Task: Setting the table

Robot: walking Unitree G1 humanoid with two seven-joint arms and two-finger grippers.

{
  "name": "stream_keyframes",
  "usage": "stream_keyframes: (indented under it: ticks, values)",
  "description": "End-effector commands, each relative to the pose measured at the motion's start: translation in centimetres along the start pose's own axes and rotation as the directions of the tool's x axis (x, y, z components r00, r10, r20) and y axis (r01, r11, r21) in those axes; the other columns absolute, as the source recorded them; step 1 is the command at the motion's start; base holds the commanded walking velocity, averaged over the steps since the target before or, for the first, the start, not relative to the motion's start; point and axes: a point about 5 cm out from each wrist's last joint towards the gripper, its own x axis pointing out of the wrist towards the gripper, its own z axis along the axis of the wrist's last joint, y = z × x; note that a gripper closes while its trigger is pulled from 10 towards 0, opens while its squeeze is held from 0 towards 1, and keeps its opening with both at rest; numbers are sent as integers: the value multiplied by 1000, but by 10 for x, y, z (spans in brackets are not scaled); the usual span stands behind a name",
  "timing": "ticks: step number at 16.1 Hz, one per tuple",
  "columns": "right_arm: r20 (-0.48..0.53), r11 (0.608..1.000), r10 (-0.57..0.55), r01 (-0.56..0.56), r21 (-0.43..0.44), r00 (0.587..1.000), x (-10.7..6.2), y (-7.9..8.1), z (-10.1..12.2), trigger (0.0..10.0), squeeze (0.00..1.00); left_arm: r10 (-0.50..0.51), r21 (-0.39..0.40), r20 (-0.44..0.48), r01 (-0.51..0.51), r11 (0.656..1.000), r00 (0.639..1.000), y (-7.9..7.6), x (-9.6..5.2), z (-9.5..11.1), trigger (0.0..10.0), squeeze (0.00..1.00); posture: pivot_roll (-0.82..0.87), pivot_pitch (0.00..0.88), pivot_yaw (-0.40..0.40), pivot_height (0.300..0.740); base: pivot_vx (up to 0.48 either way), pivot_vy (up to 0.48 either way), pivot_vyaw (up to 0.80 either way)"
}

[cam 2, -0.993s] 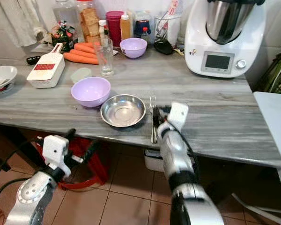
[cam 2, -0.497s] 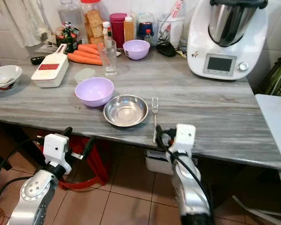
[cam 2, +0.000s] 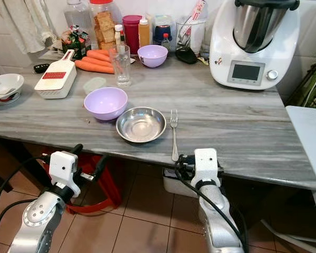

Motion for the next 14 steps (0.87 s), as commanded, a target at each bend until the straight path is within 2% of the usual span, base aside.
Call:
stream_keyframes:
  ticks: [1,6,14]
  values:
    - [-12,1000,-6,6,-2,1000,-2,1,1,10000,1000,-7,-1,-5,7,1000,1000,1,-2,1,10000,0,36,0,14,740,0,0,0]
    - [-52,1000,1,0,22,999,0,2,-2,10000,1000,-15,-5,-13,15,1000,1000,1,-2,0,10000,0,34,0,18,740,0,0,0]
    - [-52,997,74,-73,14,996,17,20,6,10000,1000,-36,-23,-18,36,999,999,-1,-3,-1,10000,0,44,0,14,740,0,0,0]
